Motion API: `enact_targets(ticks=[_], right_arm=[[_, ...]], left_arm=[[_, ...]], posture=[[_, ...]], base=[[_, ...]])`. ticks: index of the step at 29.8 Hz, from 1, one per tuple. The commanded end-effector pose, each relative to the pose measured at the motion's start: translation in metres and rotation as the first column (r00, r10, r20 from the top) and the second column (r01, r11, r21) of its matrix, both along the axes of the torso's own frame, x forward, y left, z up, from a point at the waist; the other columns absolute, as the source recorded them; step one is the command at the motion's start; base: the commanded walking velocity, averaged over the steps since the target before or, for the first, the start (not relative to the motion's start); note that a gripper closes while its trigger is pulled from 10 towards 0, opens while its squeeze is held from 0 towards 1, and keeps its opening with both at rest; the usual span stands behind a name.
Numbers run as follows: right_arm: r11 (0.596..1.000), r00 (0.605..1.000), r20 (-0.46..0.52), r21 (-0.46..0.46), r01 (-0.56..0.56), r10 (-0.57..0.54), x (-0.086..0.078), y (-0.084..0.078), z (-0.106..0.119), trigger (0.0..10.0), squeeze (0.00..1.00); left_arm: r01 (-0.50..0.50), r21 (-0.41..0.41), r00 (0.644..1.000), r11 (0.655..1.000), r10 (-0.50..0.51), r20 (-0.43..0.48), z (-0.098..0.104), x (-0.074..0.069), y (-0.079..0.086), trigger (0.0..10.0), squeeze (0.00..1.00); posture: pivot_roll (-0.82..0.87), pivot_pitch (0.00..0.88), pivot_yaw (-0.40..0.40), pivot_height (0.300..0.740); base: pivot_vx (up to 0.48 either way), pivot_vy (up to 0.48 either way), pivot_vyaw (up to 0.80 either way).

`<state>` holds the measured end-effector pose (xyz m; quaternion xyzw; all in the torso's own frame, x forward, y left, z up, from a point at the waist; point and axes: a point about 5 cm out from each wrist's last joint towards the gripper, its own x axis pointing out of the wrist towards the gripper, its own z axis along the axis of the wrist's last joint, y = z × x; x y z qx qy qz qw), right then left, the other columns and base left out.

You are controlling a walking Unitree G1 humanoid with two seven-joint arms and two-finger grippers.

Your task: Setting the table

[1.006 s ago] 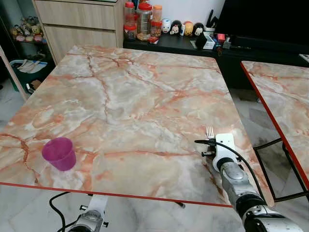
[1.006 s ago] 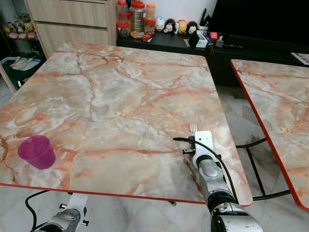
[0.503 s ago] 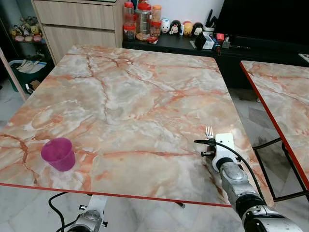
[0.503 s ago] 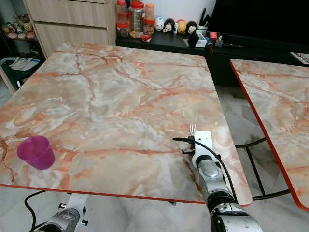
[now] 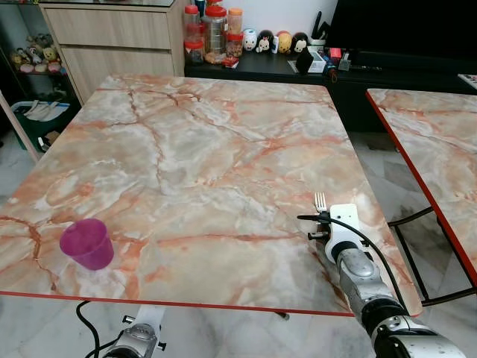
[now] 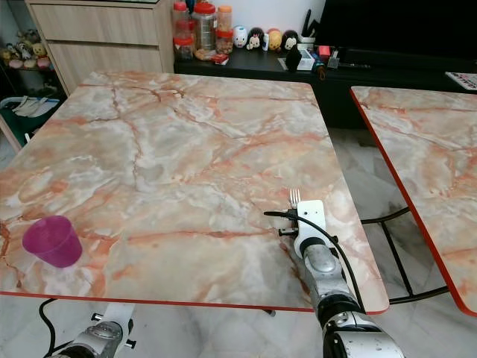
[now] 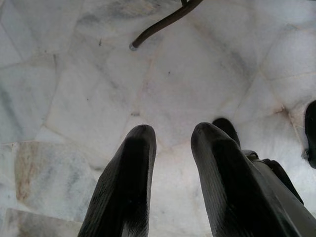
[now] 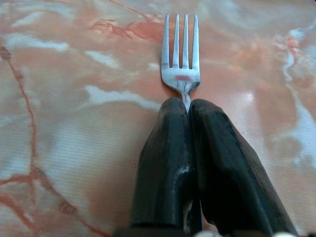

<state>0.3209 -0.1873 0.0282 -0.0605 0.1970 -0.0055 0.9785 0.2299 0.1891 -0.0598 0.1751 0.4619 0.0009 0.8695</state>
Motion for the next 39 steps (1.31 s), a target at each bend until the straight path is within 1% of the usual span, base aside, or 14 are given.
enact_targets(ticks=[1,13,14,16,23,25,26,27,28,30,34,36,37,39], right_arm=[[0.999,0.966,-0.258,0.024,-0.02,0.026,-0.043,0.007,-0.051,10.0,0.0],[1.0,0.966,-0.258,0.022,-0.023,0.028,-0.045,0.007,-0.052,10.0,0.0],[1.0,0.978,-0.21,0.01,-0.015,0.016,-0.043,0.007,-0.049,10.0,0.0],[1.0,0.989,-0.145,0.011,0.013,-0.012,-0.042,0.006,-0.045,10.0,0.0],[0.997,0.997,-0.03,0.021,0.073,-0.072,-0.039,0.005,-0.037,10.0,0.0],[0.996,0.995,0.028,0.019,0.092,-0.093,-0.039,0.005,-0.033,10.0,0.0],[0.996,0.995,0.028,0.019,0.092,-0.093,-0.039,0.005,-0.033,10.0,0.0],[0.995,0.986,0.133,0.01,0.098,-0.099,-0.01,-0.004,-0.002,10.0,0.0],[0.995,0.979,0.175,0.008,0.099,-0.099,0.001,-0.007,0.012,10.0,0.0],[0.995,0.968,0.228,0.009,0.104,-0.103,0.014,-0.01,0.029,10.0,0.0],[0.995,0.959,0.263,0.021,0.102,-0.104,0.019,-0.005,0.037,10.0,0.0],[0.994,0.959,0.263,0.029,0.101,-0.105,0.019,-0.004,0.037,10.0,0.0],[0.992,0.959,0.258,0.059,0.108,-0.119,0.019,-0.003,0.036,10.0,0.0],[0.99,0.959,0.252,0.079,0.115,-0.132,0.02,-0.004,0.036,10.0,0.0]], left_arm=[[0.018,0.01,1.0,1.0,-0.018,0.004,0.001,0.002,0.0,10.0,0.0],[0.013,0.01,1.0,1.0,-0.013,0.004,0.0,0.0,0.0,10.0,0.0],[0.012,0.011,1.0,1.0,-0.012,0.005,0.0,-0.001,0.0,10.0,0.0],[0.011,0.011,1.0,1.0,-0.011,0.005,0.0,-0.001,0.0,10.0,0.0],[0.01,0.012,1.0,1.0,-0.01,0.008,0.0,-0.001,0.002,10.0,0.0],[0.01,0.013,1.0,1.0,-0.01,0.007,0.0,0.0,0.003,10.0,0.0],[0.01,0.013,1.0,1.0,-0.01,0.007,0.0,0.0,0.003,10.0,0.0],[0.01,0.014,1.0,1.0,-0.01,0.006,0.0,-0.001,0.003,10.0,0.0],[0.011,0.014,1.0,1.0,-0.011,0.006,0.0,-0.001,0.004,10.0,0.0],[0.013,0.015,1.0,1.0,-0.013,0.006,0.0,-0.001,0.004,10.0,0.0],[0.015,0.017,1.0,1.0,-0.015,0.006,0.001,0.0,0.005,10.0,0.0],[0.015,0.017,1.0,1.0,-0.015,0.006,0.001,0.0,0.005,10.0,0.0],[0.015,0.017,1.0,1.0,-0.015,0.007,0.001,0.0,0.005,10.0,0.0],[0.015,0.017,1.0,1.0,-0.015,0.007,0.001,0.0,0.005,10.0,0.0]], posture=[[-0.01,0.03,-0.001,0.74],[-0.01,0.006,-0.002,0.74],[0.0,0.007,-0.003,0.74],[0.0,0.007,-0.003,0.74],[0.01,0.034,0.012,0.74],[0.0,0.041,0.018,0.74],[0.0,0.041,0.018,0.74],[0.0,0.042,0.021,0.74],[0.0,0.042,0.021,0.74],[0.0,0.045,0.022,0.74],[0.0,0.051,0.025,0.74],[0.0,0.051,0.025,0.74],[0.0,0.051,0.025,0.74],[0.0,0.051,0.025,0.74]], base=[[-0.247,0.0,0.0],[-0.26,0.0,0.0],[-0.266,0.0,0.0],[-0.266,0.0,0.0],[-0.261,0.0,0.0],[-0.262,0.0,0.0],[-0.262,0.0,0.0],[-0.259,0.0,0.0],[-0.262,0.0,0.0],[-0.261,0.0,0.0],[-0.261,0.0,0.0],[-0.259,0.0,0.0],[-0.262,0.0,0.0],[-0.262,0.0,0.0]])
